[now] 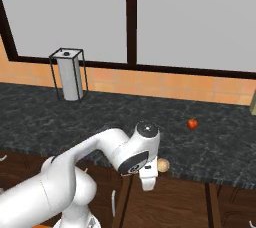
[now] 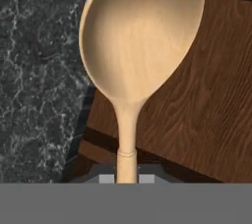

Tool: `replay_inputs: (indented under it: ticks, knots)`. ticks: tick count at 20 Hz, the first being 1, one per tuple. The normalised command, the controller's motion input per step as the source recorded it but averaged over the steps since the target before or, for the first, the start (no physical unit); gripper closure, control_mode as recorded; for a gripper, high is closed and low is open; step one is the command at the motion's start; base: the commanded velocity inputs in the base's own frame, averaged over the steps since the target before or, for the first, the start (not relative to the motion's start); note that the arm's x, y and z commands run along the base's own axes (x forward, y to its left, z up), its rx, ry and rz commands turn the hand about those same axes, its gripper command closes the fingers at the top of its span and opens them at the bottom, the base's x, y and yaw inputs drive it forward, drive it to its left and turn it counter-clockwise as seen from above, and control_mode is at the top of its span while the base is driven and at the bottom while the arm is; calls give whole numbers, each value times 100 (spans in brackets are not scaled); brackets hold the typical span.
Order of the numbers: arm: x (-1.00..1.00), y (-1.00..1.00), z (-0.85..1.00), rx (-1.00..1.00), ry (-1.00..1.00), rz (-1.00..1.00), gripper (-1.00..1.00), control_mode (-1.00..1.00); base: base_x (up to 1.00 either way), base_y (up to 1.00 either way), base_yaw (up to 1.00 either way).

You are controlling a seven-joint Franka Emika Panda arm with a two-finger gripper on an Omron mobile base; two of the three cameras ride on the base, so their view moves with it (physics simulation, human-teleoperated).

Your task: Pick the wooden spoon from the drawer and place it on the counter.

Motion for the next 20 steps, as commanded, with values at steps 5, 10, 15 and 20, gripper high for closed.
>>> replay_inputs:
  ticks: [5, 10, 15, 20]
  knots:
    - [100, 100, 100, -7, 36, -5, 100, -100, 0, 0, 0]
    - [72, 38, -25, -3, 6, -6, 100, -100, 0, 0, 0]
    - [100, 33, -26, 1, 0, -10, 100, -100, 0, 0, 0]
    - [84, 42, -24, 0, 0, -12, -100, -100, 0, 0, 0]
